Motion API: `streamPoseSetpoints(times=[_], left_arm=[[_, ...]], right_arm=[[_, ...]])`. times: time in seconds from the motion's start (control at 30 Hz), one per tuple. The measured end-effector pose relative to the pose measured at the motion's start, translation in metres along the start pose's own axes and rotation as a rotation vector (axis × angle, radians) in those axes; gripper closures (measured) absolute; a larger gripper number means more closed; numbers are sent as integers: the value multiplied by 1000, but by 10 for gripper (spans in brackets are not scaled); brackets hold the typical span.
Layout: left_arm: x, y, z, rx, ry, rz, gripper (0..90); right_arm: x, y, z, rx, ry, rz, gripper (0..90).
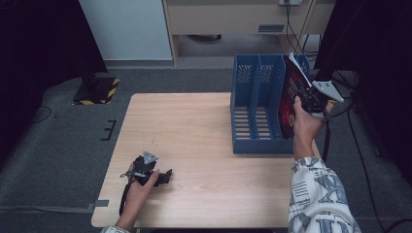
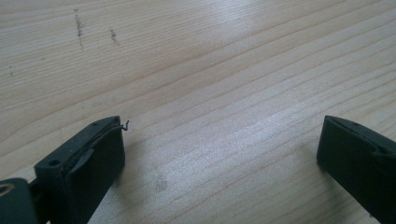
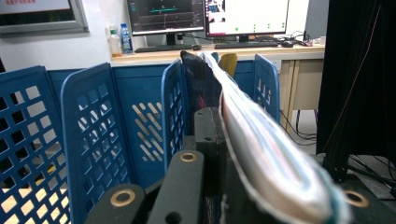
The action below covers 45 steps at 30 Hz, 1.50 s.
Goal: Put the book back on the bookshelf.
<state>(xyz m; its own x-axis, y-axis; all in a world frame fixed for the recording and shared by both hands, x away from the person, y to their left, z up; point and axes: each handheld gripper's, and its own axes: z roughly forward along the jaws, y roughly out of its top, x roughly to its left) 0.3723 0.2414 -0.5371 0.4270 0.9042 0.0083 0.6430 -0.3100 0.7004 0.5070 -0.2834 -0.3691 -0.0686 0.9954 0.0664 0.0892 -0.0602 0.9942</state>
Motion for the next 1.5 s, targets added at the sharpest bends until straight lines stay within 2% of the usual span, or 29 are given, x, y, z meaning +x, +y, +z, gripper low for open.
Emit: streamPoseSetpoints(times=[0.47,0.7,0.87,1.3,1.5], left_arm=[[0,0,0,0,0,0,2],[0,0,0,0,0,0,2],[0,0,0,0,0,0,2],[0,0,0,0,0,0,2],[0,0,0,1,0,0,1]], right_arm=[[0,-4,1,-6,-14,-14,870],[0,-3,1,-7,-15,-37,870],[-1,-3,1,-10,-19,-32,870],[7,-5,0,-4,5,-90,870],[2,-3,1,2,-20,-109,871]])
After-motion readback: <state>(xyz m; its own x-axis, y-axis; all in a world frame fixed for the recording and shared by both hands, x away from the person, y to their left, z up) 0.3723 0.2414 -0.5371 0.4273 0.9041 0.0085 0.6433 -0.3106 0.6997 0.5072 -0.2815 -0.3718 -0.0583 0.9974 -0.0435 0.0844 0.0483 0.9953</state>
